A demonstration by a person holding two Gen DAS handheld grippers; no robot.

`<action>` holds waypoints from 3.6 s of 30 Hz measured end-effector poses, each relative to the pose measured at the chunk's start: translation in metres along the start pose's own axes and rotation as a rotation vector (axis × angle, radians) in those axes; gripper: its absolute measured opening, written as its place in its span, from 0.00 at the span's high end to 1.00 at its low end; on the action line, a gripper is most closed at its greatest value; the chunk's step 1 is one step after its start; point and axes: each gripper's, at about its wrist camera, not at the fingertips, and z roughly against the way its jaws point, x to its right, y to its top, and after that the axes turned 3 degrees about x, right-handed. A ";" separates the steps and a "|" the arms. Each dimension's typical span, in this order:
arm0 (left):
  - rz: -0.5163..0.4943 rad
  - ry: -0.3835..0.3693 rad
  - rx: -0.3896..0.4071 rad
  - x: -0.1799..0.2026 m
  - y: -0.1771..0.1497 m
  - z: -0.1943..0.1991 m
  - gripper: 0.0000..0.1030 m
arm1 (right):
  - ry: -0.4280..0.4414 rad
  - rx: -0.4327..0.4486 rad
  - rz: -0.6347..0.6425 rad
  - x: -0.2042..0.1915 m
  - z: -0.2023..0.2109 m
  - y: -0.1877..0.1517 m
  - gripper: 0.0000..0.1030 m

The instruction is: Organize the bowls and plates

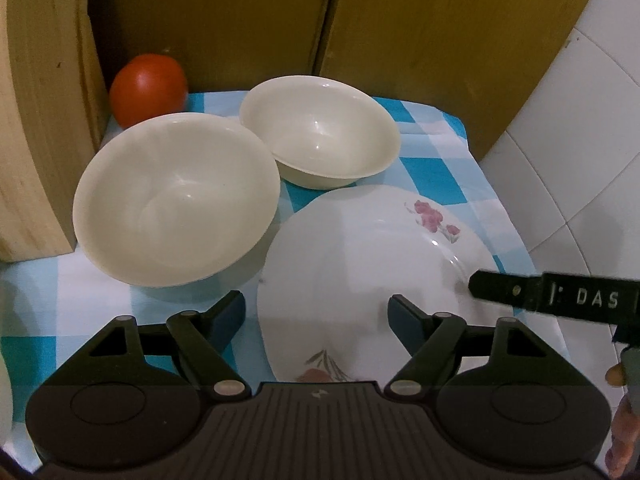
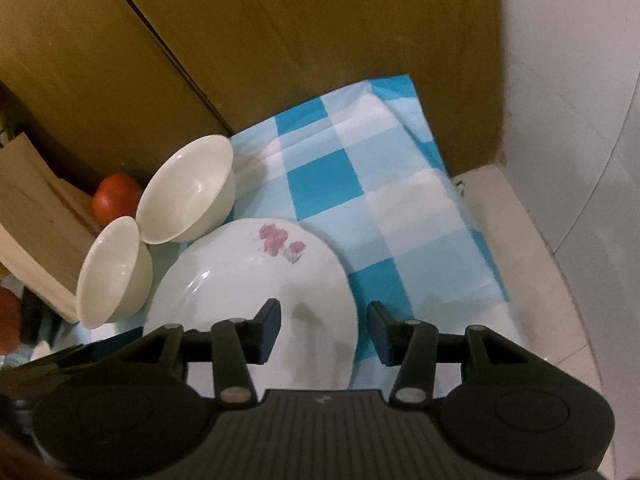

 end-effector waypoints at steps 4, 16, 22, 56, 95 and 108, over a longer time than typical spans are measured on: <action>-0.014 0.001 0.004 0.000 0.000 -0.001 0.23 | -0.009 -0.012 -0.006 0.003 -0.003 -0.002 0.61; -0.047 -0.007 0.018 0.003 -0.002 0.001 0.25 | 0.040 -0.023 -0.035 0.004 -0.001 -0.002 0.65; -0.055 0.020 0.013 -0.004 -0.008 0.006 0.27 | 0.040 -0.050 0.019 -0.010 0.002 -0.008 0.65; -0.135 0.053 0.090 -0.007 -0.035 0.018 0.23 | 0.004 -0.017 0.215 -0.043 0.005 -0.031 0.61; -0.091 0.078 0.104 -0.019 -0.040 0.029 0.32 | -0.004 0.005 0.254 -0.055 0.006 -0.035 0.64; -0.068 0.088 0.102 -0.025 -0.040 0.036 0.33 | 0.019 -0.008 0.235 -0.055 0.004 -0.034 0.64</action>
